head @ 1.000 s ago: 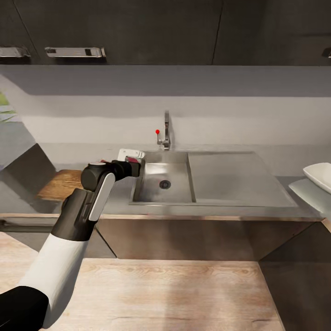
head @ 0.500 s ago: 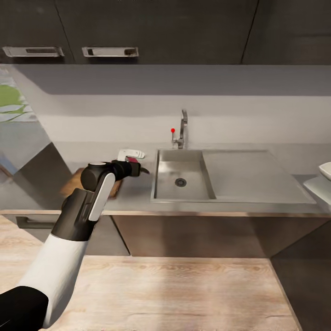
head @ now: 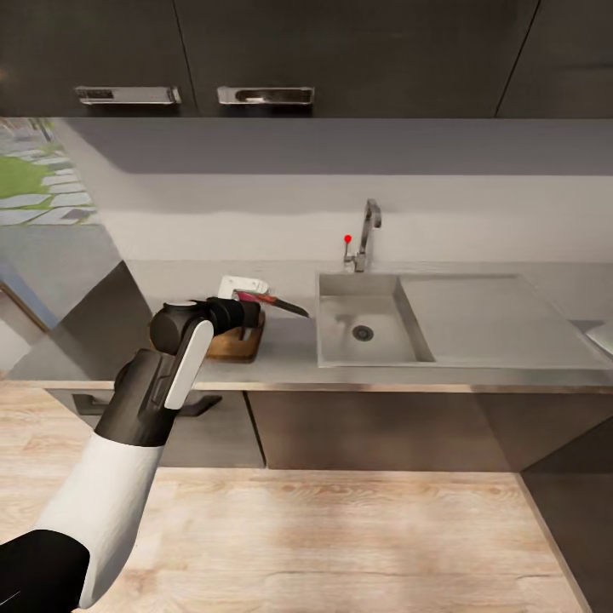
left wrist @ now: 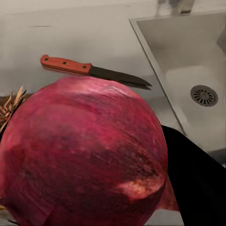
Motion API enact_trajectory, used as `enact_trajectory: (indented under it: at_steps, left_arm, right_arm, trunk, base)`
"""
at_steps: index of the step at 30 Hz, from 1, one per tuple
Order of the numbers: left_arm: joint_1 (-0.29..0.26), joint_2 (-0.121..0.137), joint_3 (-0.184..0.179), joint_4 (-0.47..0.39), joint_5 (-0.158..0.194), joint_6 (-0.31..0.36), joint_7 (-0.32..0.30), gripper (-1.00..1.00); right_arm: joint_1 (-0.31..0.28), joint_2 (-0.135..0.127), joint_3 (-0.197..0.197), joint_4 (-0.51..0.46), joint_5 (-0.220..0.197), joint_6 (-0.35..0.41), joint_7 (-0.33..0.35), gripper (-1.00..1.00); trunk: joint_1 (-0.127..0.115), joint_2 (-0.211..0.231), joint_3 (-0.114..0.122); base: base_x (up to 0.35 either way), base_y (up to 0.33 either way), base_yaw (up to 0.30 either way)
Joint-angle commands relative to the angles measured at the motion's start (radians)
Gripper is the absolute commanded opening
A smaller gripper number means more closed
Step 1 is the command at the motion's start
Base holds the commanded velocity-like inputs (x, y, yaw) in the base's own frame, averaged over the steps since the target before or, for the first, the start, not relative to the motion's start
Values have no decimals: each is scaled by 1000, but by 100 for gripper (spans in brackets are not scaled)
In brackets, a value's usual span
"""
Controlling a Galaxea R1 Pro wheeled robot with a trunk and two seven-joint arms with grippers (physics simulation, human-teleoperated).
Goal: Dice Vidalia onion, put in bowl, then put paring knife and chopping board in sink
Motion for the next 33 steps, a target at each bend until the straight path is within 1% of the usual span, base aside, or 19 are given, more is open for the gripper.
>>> enact_trajectory:
  at_steps: [1, 18, 27, 33]
  left_arm:
    - [-1, 0, -1, 0, 10, 3, 10, -100]
    - [-1, 2, -2, 33, 10, 3, 10, -100]
    - [-1, 0, -2, 84, 10, 1, 10, -100]
    - [-1, 0, -2, 100, 10, 0, 10, -100]
  right_arm:
    - [0, -1, 6, -2, 0, -1, -10, 100]
    - [0, -1, 6, -2, 0, -1, -9, 100]
    - [0, -1, 6, -2, 0, -2, -9, 100]
    - [0, -1, 6, -2, 0, -3, -9, 100]
  trunk:
    - [1, -2, -2]
    - [1, -2, -2]
    - [1, -2, -2]
    - [1, -2, -2]
  base:
    - [-2, 302, 0]
    - [0, 296, 0]
    - [8, 47, 0]
    - [167, 1, 0]
